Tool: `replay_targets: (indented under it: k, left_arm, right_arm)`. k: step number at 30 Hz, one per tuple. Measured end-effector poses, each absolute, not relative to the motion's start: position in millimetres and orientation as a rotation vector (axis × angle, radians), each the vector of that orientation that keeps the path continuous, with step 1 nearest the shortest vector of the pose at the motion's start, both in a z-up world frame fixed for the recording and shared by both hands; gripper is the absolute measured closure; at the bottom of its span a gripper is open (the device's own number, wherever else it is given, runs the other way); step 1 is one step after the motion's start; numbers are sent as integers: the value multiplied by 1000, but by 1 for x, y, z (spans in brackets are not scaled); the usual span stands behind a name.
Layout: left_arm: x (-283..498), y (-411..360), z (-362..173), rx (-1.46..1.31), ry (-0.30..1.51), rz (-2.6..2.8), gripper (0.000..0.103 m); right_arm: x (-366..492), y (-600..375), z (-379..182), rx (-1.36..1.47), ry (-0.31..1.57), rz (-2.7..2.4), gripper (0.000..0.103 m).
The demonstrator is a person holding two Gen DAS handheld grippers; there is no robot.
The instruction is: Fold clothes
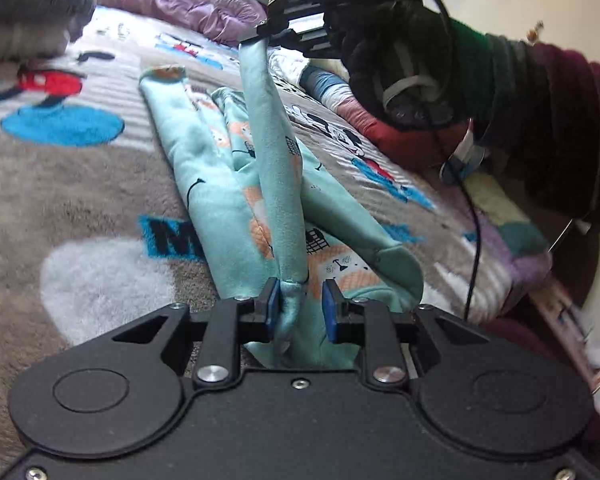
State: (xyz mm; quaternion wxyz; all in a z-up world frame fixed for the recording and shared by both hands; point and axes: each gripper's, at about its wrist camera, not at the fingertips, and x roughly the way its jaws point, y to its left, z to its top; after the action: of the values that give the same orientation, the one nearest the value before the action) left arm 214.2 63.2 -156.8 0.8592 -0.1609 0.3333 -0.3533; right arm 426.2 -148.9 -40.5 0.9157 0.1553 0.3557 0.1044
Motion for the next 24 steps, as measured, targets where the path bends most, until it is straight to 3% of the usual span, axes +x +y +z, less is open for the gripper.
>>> replay_targets:
  k: [14, 16, 18, 24]
  left_arm:
    - [228, 85, -163, -505, 756, -766, 82]
    - [228, 86, -161, -510, 757, -770, 82]
    - [228, 85, -161, -502, 758, -777, 76]
    - [229, 86, -158, -500, 746, -757, 71]
  right_arm:
    - [444, -121, -53, 202, 763, 256, 94]
    - [440, -122, -49, 194, 747, 276, 85]
    - [437, -123, -44, 186, 731, 297, 69]
    - [423, -129, -31, 165, 682, 353, 67]
